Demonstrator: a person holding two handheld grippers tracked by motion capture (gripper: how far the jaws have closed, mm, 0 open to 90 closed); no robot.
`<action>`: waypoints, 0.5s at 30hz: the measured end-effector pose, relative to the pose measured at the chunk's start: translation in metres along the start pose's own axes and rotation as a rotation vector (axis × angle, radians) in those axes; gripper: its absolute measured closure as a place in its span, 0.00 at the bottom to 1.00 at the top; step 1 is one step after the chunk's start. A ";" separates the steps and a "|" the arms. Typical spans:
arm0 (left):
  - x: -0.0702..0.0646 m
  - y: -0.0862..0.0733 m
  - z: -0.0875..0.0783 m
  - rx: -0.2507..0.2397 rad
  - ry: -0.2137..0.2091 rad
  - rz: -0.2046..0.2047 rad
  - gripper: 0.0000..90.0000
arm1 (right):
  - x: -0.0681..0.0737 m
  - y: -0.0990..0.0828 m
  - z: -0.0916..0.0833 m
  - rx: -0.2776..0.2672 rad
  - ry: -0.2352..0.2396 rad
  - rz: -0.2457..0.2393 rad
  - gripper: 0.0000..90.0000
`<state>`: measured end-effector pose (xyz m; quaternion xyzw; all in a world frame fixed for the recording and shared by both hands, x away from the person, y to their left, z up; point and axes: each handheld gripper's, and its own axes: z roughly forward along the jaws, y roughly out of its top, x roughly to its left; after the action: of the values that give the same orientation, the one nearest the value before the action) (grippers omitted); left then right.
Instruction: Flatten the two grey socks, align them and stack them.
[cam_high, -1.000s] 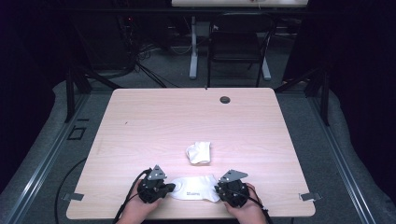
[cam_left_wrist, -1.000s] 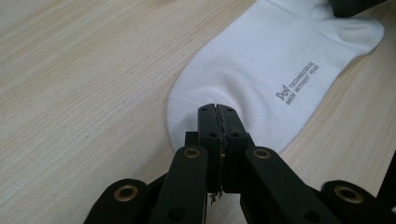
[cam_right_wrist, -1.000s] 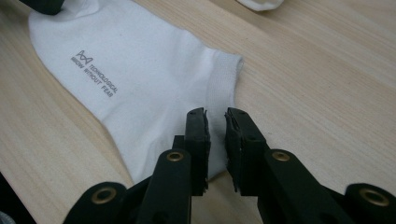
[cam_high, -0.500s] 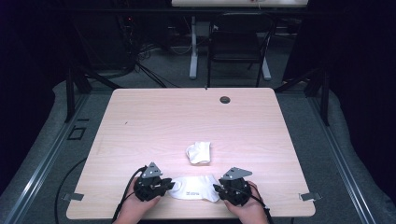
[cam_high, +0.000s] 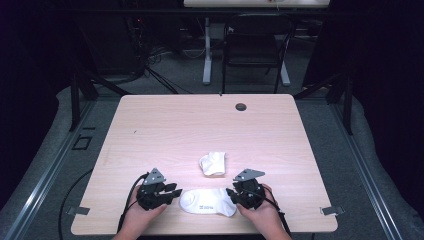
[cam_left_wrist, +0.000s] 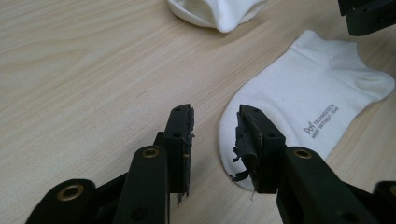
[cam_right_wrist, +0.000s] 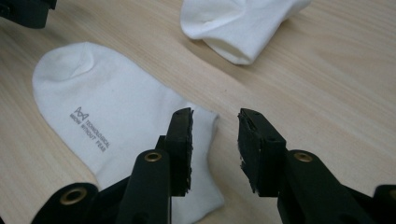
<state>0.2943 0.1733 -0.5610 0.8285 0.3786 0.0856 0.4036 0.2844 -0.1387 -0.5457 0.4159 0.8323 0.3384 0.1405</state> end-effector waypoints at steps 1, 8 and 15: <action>0.000 0.000 0.000 0.001 0.001 -0.001 0.71 | -0.001 0.003 0.000 0.006 -0.002 -0.003 0.73; 0.001 -0.001 0.002 -0.001 0.005 -0.009 0.69 | -0.002 0.019 0.006 0.008 0.018 0.015 0.70; 0.002 -0.001 0.001 -0.008 0.006 -0.011 0.67 | -0.003 0.033 0.015 0.039 0.001 -0.015 0.68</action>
<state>0.2956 0.1742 -0.5631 0.8247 0.3839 0.0872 0.4061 0.3139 -0.1205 -0.5341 0.4119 0.8421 0.3212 0.1344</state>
